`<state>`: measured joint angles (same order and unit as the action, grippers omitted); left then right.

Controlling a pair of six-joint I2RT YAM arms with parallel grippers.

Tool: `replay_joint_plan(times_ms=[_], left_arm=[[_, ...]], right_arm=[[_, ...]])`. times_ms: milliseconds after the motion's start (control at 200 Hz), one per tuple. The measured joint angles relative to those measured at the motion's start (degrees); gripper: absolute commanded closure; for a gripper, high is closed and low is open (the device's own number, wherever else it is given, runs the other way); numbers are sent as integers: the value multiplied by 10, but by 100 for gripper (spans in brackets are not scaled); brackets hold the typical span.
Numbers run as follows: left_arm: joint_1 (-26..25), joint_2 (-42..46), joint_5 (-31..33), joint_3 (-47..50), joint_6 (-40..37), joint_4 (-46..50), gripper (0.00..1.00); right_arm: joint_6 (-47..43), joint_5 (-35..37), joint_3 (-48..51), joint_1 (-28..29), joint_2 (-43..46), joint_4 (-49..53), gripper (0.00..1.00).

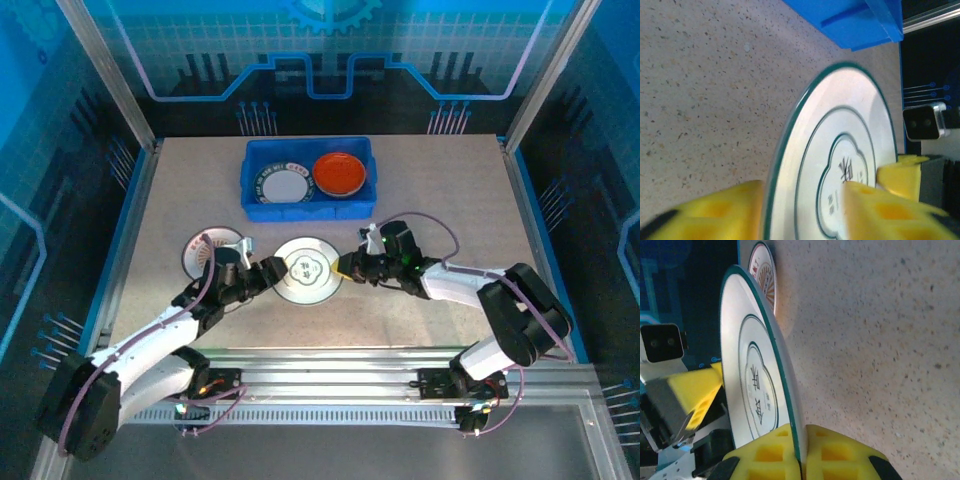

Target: Place the plates into the plastic bin on the countertop

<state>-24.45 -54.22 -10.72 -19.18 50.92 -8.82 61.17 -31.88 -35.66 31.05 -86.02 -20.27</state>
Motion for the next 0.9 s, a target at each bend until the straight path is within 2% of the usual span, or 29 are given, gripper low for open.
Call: replay_joint_plan(times_ms=[280, 580, 750, 901], left_arm=[[0, 94, 25, 0, -11, 75, 1], [0, 180, 30, 35, -24, 139, 1], [0, 200, 30, 45, -24, 157, 1], [0, 202, 30, 45, -24, 157, 1]], right_arm=[[-84, 59, -99, -35, 44, 174, 100], [-168, 151, -280, -57, 49, 318, 100], [-197, 197, -403, -60, 3, 344, 100], [-200, 204, -490, -68, -72, 348, 100]])
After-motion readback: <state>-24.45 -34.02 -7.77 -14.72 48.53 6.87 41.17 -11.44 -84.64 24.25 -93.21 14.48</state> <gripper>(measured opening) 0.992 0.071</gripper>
